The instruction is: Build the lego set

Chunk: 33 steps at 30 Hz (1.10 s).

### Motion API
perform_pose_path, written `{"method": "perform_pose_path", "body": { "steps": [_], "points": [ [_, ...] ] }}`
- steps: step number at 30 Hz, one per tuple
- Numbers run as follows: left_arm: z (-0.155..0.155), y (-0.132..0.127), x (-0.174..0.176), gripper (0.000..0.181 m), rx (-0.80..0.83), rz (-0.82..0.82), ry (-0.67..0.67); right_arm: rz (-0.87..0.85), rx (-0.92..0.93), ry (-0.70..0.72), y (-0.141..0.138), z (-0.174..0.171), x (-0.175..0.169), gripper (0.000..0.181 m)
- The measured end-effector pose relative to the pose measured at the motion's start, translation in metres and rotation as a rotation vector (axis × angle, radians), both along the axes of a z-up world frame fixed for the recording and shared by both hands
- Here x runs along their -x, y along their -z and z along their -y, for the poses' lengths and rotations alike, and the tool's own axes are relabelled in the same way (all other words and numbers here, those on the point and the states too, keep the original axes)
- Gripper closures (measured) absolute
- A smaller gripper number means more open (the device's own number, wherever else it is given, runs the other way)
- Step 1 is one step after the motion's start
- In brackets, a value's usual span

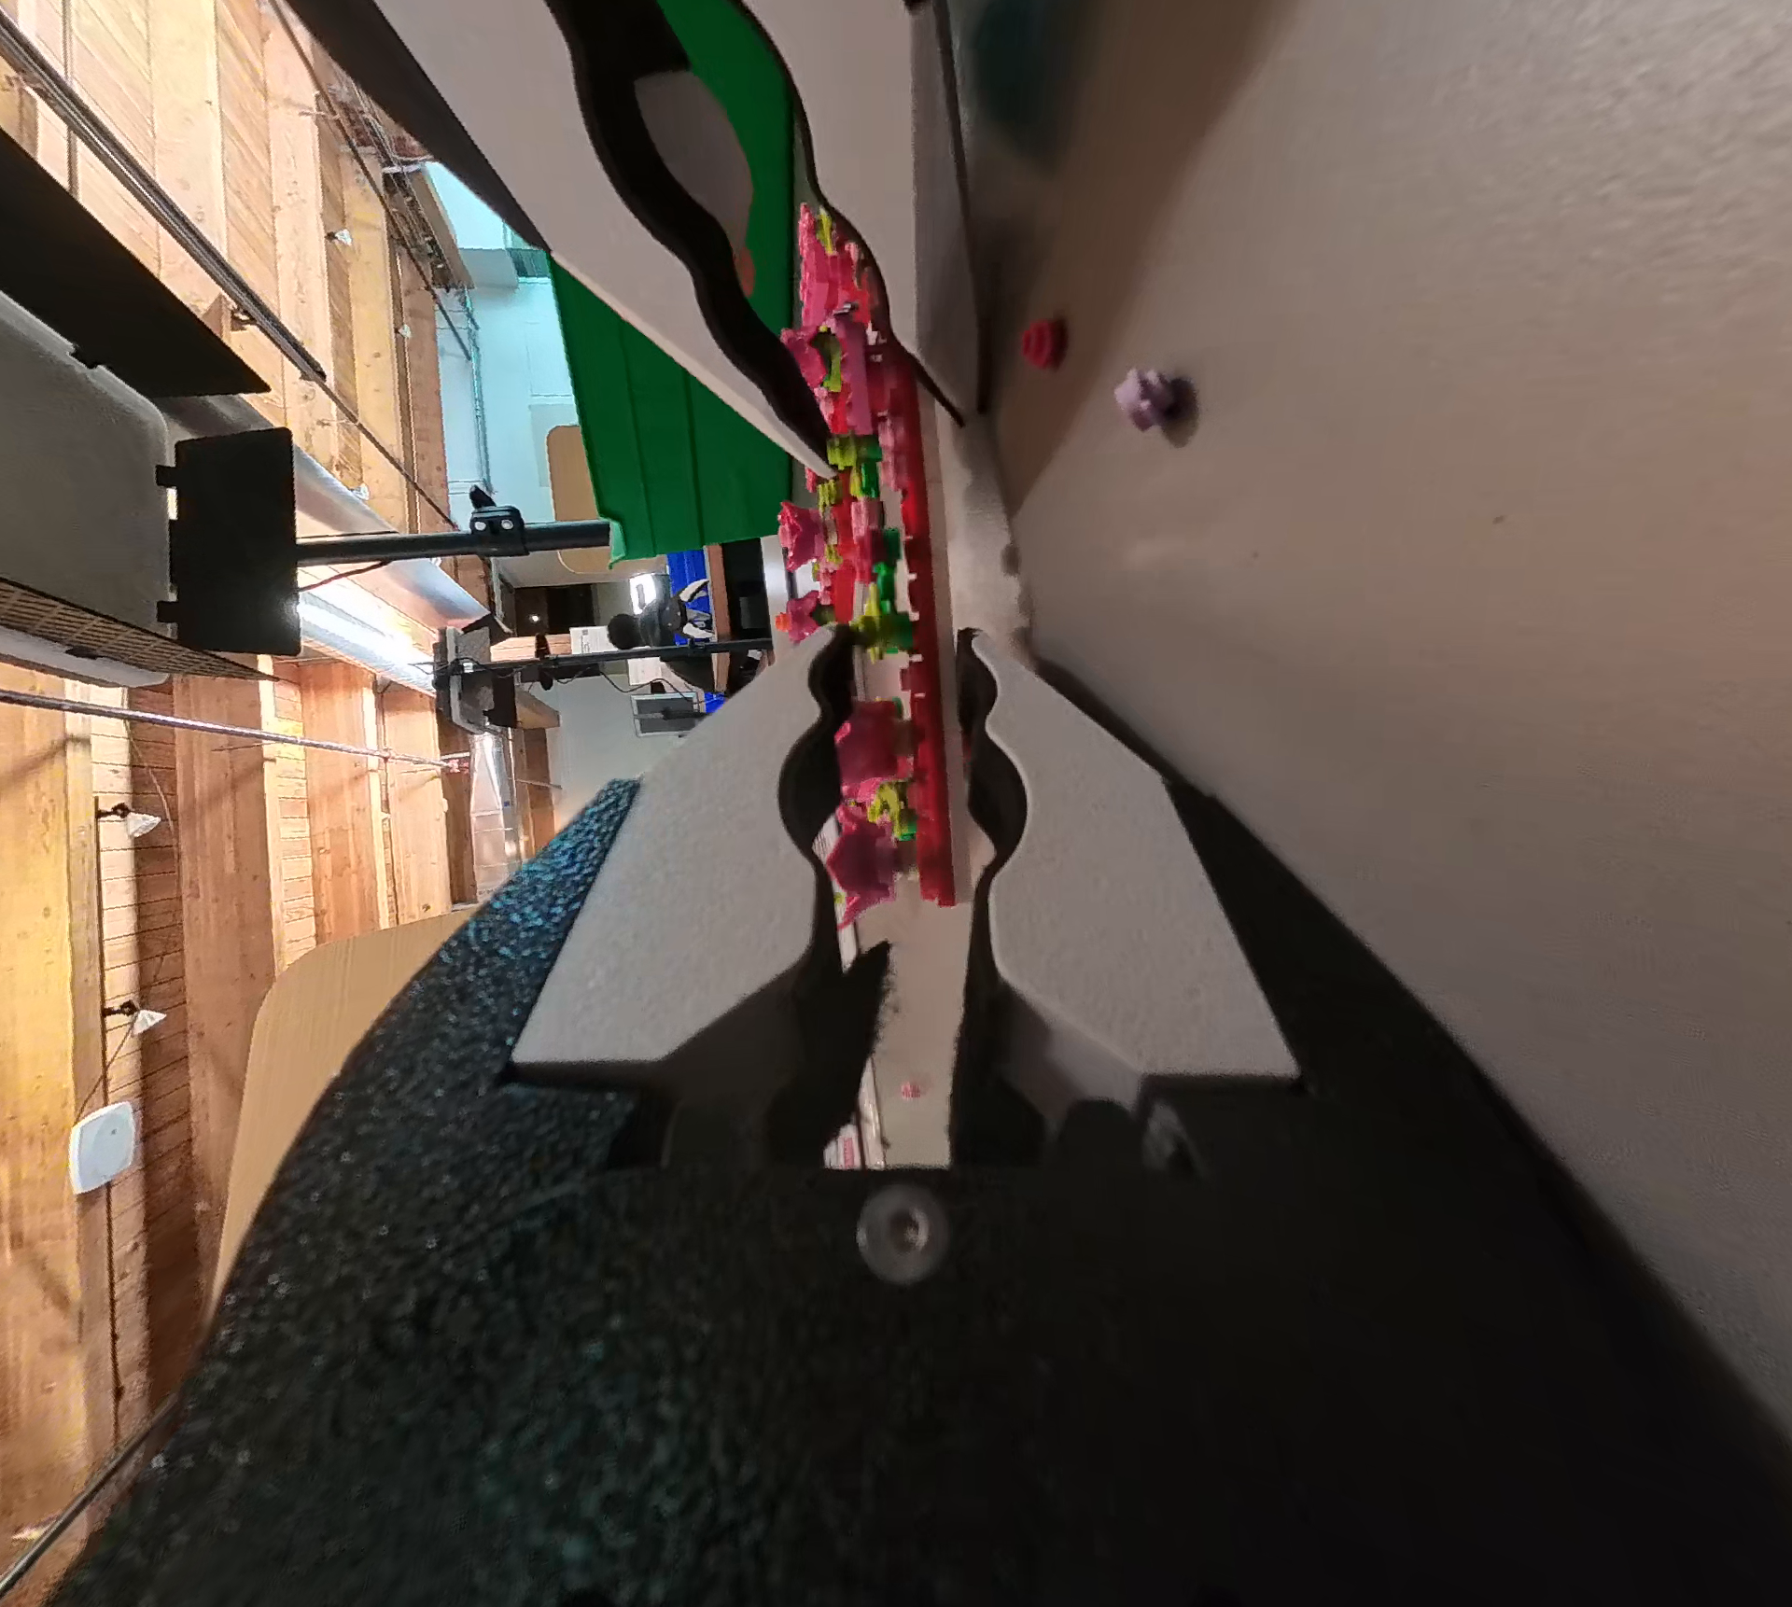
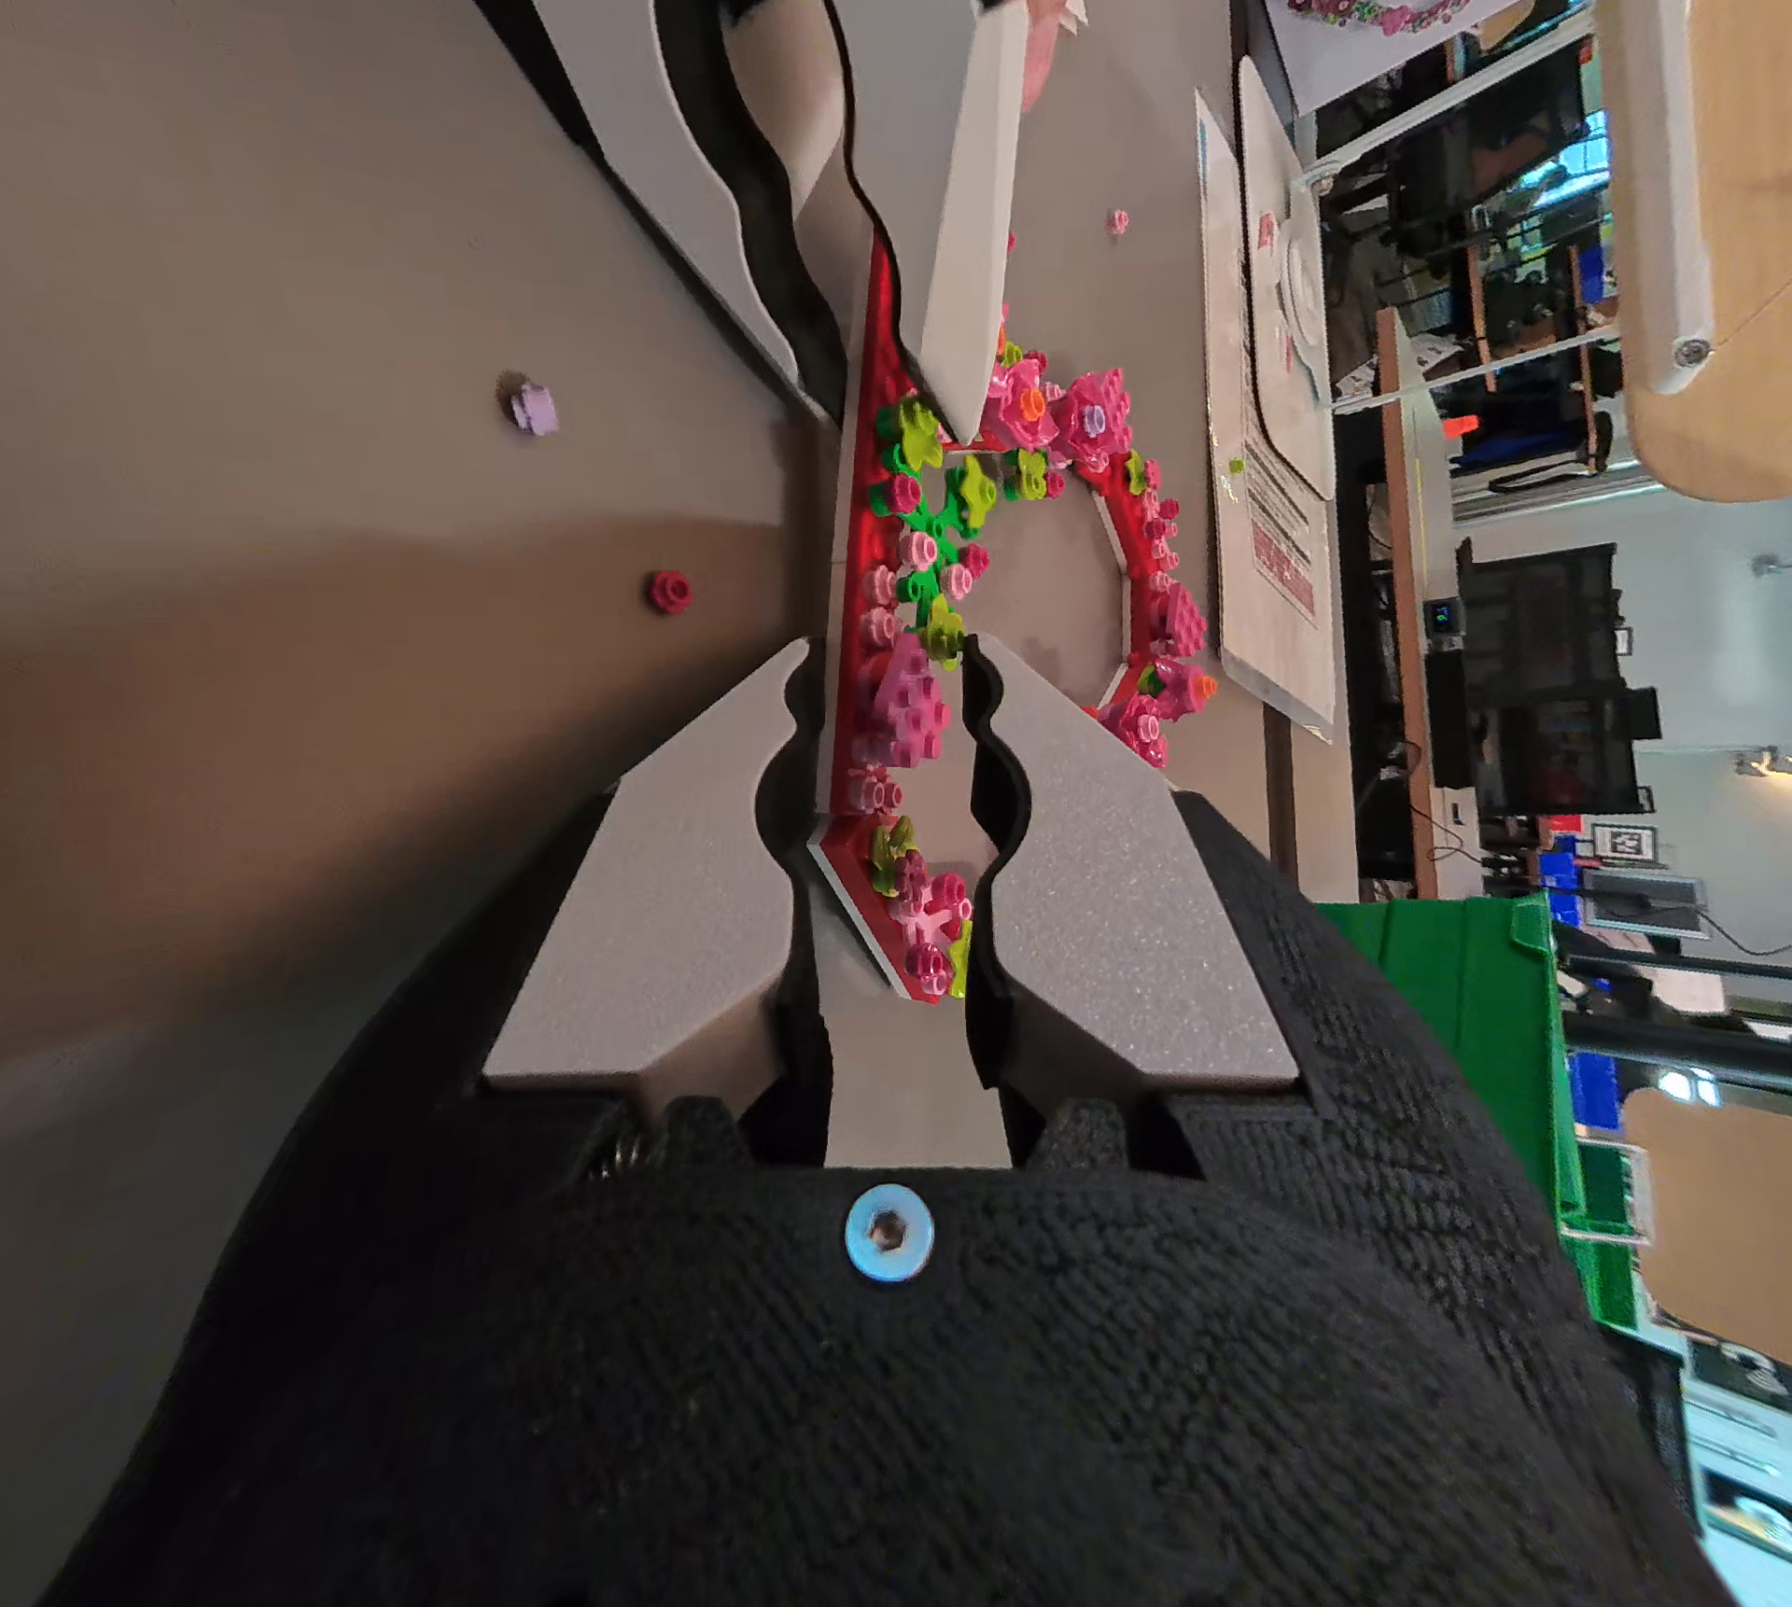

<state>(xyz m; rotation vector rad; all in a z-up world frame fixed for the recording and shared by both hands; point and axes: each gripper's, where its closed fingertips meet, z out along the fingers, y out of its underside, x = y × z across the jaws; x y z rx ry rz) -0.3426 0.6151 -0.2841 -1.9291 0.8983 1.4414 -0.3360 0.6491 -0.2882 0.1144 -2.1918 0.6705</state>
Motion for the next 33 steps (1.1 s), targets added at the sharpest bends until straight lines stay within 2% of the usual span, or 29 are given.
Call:
{"method": "perform_pose_path", "body": {
  "steps": [24, 33],
  "points": [
    [-0.002, 0.001, -0.004, 0.162, 0.002, 0.012, 0.015, -0.008, -0.043, -0.062, 0.001, 0.008, -0.001, 0.155],
    [0.008, 0.001, -0.004, 0.161, 0.011, -0.005, 0.001, 0.019, -0.035, -0.024, 0.001, 0.009, 0.000, 0.156]
  ]
}}
